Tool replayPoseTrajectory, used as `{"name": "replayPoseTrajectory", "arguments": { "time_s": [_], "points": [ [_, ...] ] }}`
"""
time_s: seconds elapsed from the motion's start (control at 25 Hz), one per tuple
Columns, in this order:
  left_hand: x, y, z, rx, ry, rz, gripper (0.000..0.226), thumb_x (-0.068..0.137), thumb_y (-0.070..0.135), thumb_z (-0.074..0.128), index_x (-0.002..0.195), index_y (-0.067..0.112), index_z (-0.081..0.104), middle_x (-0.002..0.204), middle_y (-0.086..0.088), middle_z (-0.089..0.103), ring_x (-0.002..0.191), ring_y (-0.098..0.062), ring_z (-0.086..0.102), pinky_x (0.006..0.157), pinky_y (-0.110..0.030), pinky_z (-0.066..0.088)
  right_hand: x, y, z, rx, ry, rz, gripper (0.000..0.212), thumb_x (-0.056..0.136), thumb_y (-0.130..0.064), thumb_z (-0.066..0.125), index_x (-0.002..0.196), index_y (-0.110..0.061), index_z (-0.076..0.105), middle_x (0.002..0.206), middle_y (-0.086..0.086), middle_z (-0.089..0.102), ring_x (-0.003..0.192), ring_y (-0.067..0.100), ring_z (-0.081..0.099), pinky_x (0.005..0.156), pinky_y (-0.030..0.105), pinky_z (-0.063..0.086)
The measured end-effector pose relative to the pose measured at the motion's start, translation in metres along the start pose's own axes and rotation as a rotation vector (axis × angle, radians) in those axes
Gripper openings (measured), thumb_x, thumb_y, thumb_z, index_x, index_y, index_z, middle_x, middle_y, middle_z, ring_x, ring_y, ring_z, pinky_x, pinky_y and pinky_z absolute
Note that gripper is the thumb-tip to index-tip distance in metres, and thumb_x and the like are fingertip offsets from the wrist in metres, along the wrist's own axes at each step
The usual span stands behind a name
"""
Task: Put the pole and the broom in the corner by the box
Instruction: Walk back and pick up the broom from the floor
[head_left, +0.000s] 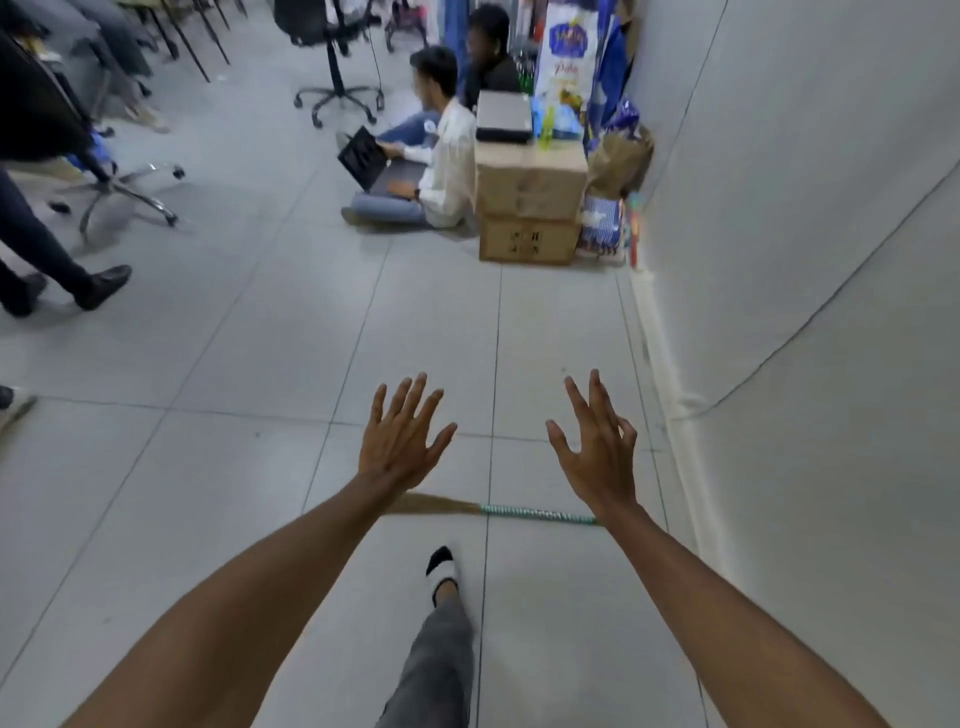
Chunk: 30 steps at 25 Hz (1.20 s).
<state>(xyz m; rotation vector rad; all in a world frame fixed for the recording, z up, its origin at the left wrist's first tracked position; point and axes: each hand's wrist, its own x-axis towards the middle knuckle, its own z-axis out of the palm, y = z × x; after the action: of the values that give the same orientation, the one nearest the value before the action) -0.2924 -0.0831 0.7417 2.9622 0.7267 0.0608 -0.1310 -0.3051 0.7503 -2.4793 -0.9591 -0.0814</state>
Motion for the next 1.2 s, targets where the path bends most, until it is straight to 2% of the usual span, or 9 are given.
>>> {"name": "replayPoseTrajectory", "arguments": {
  "time_s": [0.12,0.24,0.44,0.52,0.64,0.72,0.84,0.96,1.2],
  "points": [
    [0.096,-0.025,0.107,-0.027,-0.154,-0.034,0.082,0.093,0.066,0.001,0.156,0.023,0.03,0.168,-0.006,0.018,0.155,-0.022,0.016,0.127,-0.049,0.005,0.068,0.064,0.1,-0.004,-0.129,0.122,0.065,0.096,-0.053,0.043,0.154,-0.035,0.022,0.167,-0.001,0.007,0.151,0.016,0.024,0.111,0.043,0.031],
    [0.16,-0.041,0.237,-0.055,-0.349,-0.102,0.086,0.089,0.066,-0.001,0.155,0.022,0.033,0.166,-0.006,0.025,0.154,-0.022,0.022,0.126,-0.047,0.008,0.105,0.137,0.218,-0.011,-0.293,0.23,0.063,0.097,-0.052,0.043,0.154,-0.032,0.025,0.167,0.0,0.013,0.149,0.019,0.029,0.11,0.044,0.034],
    [0.213,-0.059,0.527,-0.105,-0.508,-0.188,0.062,0.101,0.056,0.029,0.144,0.016,0.048,0.142,-0.004,0.058,0.138,-0.022,0.046,0.123,-0.045,0.02,0.094,0.285,0.476,0.006,-0.49,0.353,0.057,0.099,-0.044,0.045,0.152,-0.031,0.029,0.164,-0.002,0.022,0.146,0.019,0.033,0.111,0.045,0.036],
    [0.223,-0.063,0.603,-0.089,-0.551,-0.16,0.053,0.101,0.045,0.047,0.145,0.015,0.046,0.144,-0.006,0.057,0.138,-0.025,0.046,0.121,-0.043,0.021,0.086,0.325,0.544,-0.039,-0.573,0.33,0.056,0.1,-0.037,0.047,0.152,-0.028,0.03,0.162,0.0,0.027,0.146,0.022,0.034,0.111,0.046,0.036],
    [0.203,-0.056,0.734,-0.098,-0.658,-0.093,0.062,0.094,0.039,0.065,0.145,0.011,0.044,0.146,-0.012,0.049,0.136,-0.033,0.044,0.119,-0.046,0.025,0.04,0.39,0.655,-0.122,-0.775,0.289,0.058,0.098,-0.028,0.053,0.152,-0.025,0.031,0.159,0.002,0.033,0.144,0.024,0.035,0.112,0.045,0.033],
    [0.192,-0.05,0.776,-0.018,-0.692,-0.057,0.055,0.089,0.029,0.071,0.135,0.011,0.048,0.135,-0.014,0.051,0.124,-0.036,0.049,0.111,-0.048,0.034,0.024,0.41,0.694,-0.188,-0.828,0.25,0.052,0.093,-0.025,0.061,0.142,-0.023,0.046,0.148,0.005,0.045,0.134,0.027,0.044,0.105,0.045,0.035],
    [0.182,-0.042,0.795,0.132,-0.646,-0.036,0.043,0.083,0.003,0.066,0.122,0.01,0.049,0.12,-0.014,0.052,0.108,-0.034,0.051,0.089,-0.049,0.045,0.008,0.421,0.713,-0.254,-0.767,0.201,0.034,0.086,-0.02,0.069,0.119,-0.023,0.061,0.118,0.005,0.06,0.108,0.029,0.055,0.089,0.044,0.039],
    [0.203,-0.037,0.766,0.158,-0.6,0.029,0.037,0.083,-0.001,0.062,0.116,0.01,0.053,0.116,-0.012,0.053,0.104,-0.032,0.052,0.08,-0.048,0.047,0.025,0.419,0.691,-0.282,-0.717,0.187,0.031,0.087,-0.017,0.068,0.117,-0.024,0.064,0.108,0.002,0.063,0.1,0.027,0.057,0.083,0.042,0.039],
    [0.359,-0.013,0.556,0.112,-0.321,0.176,0.02,0.092,0.003,0.056,0.109,0.011,0.063,0.11,-0.009,0.056,0.096,-0.03,0.053,0.08,-0.046,0.048,0.166,0.402,0.499,-0.382,-0.384,0.079,0.033,0.081,-0.022,0.074,0.112,-0.028,0.066,0.101,-0.006,0.068,0.089,0.023,0.063,0.077,0.037,0.037]
  ]
}}
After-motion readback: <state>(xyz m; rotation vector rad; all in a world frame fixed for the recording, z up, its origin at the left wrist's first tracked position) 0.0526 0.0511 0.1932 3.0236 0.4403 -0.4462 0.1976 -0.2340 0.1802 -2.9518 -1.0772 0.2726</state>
